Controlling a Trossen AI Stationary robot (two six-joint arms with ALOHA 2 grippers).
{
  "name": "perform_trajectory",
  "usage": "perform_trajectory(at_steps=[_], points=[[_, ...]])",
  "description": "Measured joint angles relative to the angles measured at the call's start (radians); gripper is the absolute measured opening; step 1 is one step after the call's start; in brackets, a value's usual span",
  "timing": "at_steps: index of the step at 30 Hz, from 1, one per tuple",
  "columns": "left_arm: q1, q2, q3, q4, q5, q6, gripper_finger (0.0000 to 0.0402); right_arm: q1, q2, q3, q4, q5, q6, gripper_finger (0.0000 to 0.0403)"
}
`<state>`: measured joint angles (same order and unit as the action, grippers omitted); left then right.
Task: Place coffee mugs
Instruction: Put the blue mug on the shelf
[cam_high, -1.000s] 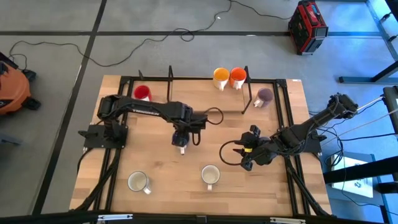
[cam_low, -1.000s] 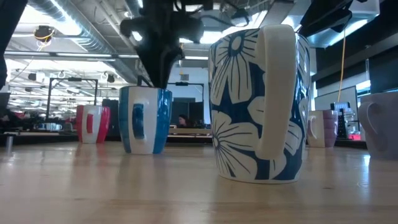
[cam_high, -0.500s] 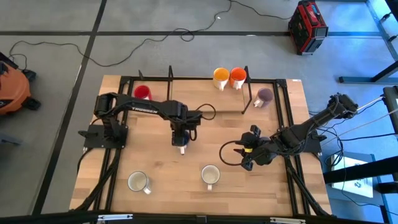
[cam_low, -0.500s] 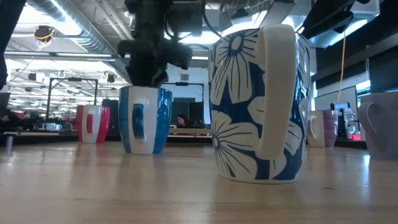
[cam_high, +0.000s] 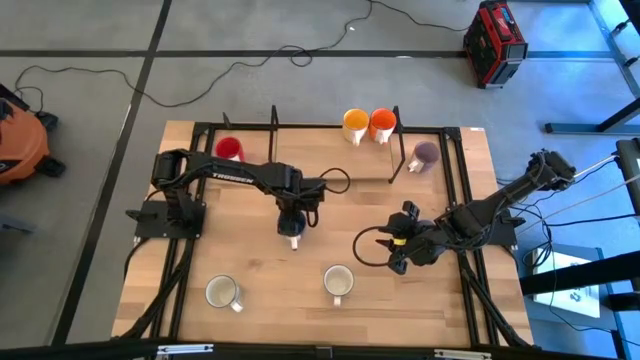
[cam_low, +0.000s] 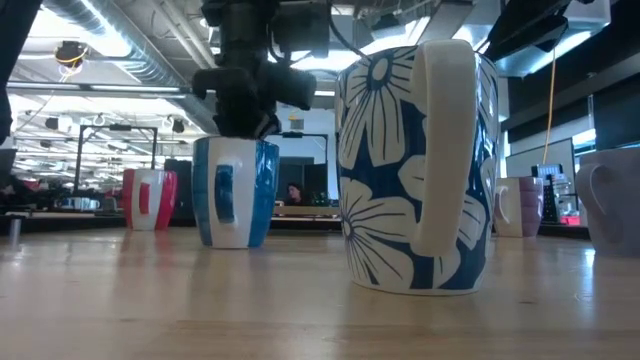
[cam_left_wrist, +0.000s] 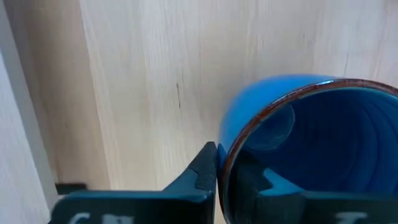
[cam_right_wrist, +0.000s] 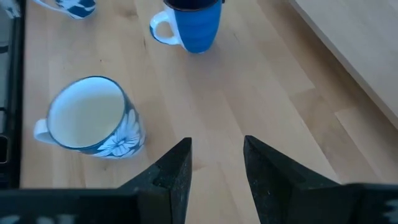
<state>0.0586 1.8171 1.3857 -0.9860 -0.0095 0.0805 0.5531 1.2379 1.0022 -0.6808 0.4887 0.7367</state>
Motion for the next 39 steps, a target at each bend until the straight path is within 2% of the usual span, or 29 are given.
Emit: perform_trajectory(at_steps=[3,9,15,25,31,39], points=[[-0.003,0.002,0.049,-0.032,-0.001,0.0,0.0015,0.039,-0.027,0.025,0.0,0.025,-0.003,0.0133],[-0.006,0.001,0.249,-0.155,-0.006,0.0,0.0013,0.122,-0.109,0.066,-0.017,0.144,-0.007,0.0133],[0.031,0.001,0.438,-0.223,-0.053,0.0,0.0012,0.154,-0.169,0.067,-0.04,0.214,-0.009,0.0133],[0.163,0.013,0.575,-0.276,-0.062,0.05,0.0012,0.154,-0.175,0.067,-0.115,0.229,-0.003,0.0133],[0.25,0.086,0.664,-0.368,-0.068,0.125,0.0012,0.154,-0.175,0.067,-0.12,0.28,0.022,0.0133],[0.341,0.202,0.789,-0.386,-0.08,0.221,0.0013,0.154,-0.174,0.067,-0.219,0.288,0.167,0.0133]])
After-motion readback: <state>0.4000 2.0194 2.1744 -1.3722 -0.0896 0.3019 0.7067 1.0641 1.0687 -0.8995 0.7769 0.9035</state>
